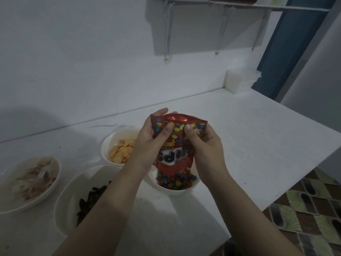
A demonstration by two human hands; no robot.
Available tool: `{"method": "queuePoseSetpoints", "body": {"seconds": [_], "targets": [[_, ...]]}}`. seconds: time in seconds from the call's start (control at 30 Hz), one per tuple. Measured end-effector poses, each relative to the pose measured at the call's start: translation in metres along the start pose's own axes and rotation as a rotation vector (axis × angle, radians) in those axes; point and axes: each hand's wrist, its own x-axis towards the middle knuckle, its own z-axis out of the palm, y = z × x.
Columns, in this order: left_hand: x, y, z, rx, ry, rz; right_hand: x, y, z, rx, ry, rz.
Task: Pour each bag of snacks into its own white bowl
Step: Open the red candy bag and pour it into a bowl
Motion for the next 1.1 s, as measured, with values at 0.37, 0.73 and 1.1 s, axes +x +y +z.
{"method": "queuePoseSetpoints", "body": {"seconds": [0.37, 0.73, 1.1], "targets": [[0.004, -0.002, -0.014, 0.091, 0.099, -0.011, 0.006, -0.019, -0.002, -0.061, -0.021, -0.052], [-0.001, -0.021, -0.030, 0.391, -0.139, -0.072, 0.005, -0.043, -0.003, -0.041, 0.093, -0.175], [0.012, 0.013, -0.010, -0.057, 0.075, 0.129, -0.002, -0.016, -0.006, -0.252, 0.045, -0.200]]}}
